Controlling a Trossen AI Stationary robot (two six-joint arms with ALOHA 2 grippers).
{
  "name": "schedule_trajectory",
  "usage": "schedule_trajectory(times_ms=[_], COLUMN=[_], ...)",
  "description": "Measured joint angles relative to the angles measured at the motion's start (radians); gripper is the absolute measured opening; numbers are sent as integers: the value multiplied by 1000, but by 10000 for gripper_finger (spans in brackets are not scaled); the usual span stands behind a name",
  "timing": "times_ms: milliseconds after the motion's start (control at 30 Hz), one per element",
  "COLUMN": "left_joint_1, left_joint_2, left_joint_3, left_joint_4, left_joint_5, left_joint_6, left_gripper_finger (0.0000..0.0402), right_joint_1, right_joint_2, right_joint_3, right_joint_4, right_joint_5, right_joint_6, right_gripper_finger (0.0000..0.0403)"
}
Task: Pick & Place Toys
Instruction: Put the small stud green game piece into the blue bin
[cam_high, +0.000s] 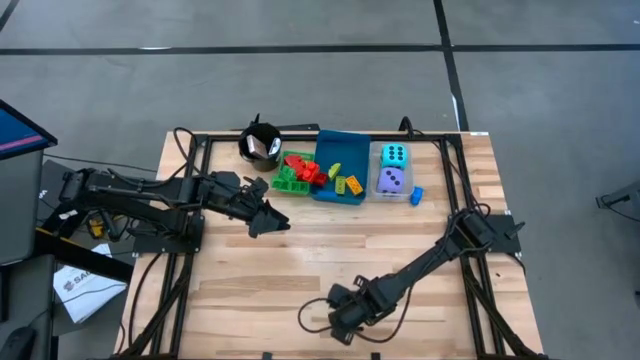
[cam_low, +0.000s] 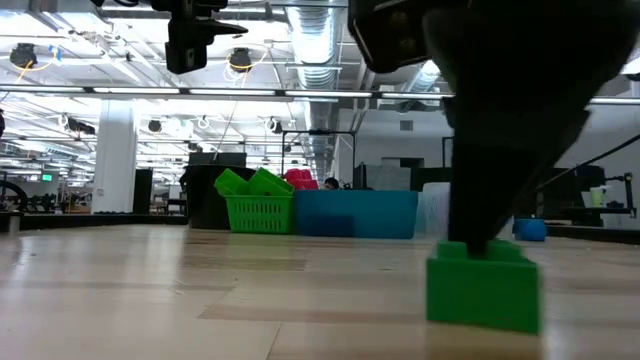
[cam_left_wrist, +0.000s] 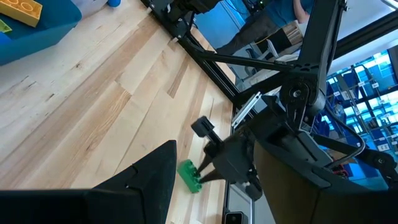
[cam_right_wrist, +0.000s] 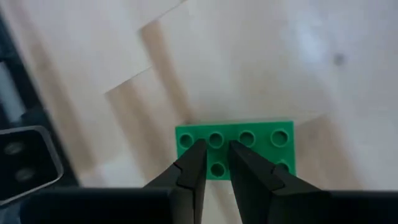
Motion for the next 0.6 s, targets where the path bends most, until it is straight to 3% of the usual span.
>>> schedule_trajectory(times_ms=[367, 467, 600], left_joint_1=[0, 0, 0], left_joint_2=[0, 0, 0], left_joint_3=[0, 0, 0], left_joint_4=[-1, -1, 0], left_joint_5=[-5, -9, -9], left_joint_6=[-2, -3, -3], left_gripper_finger=[208, 208, 208], right_joint_1=[-126, -164, -162], right_joint_2=[1, -16, -63], right_joint_3=[-3, -8, -18], right_joint_4=[-33, 24, 160], right_joint_5=[60, 42, 36], right_joint_6=[-169, -201, -372], right_gripper_finger=[65, 65, 65])
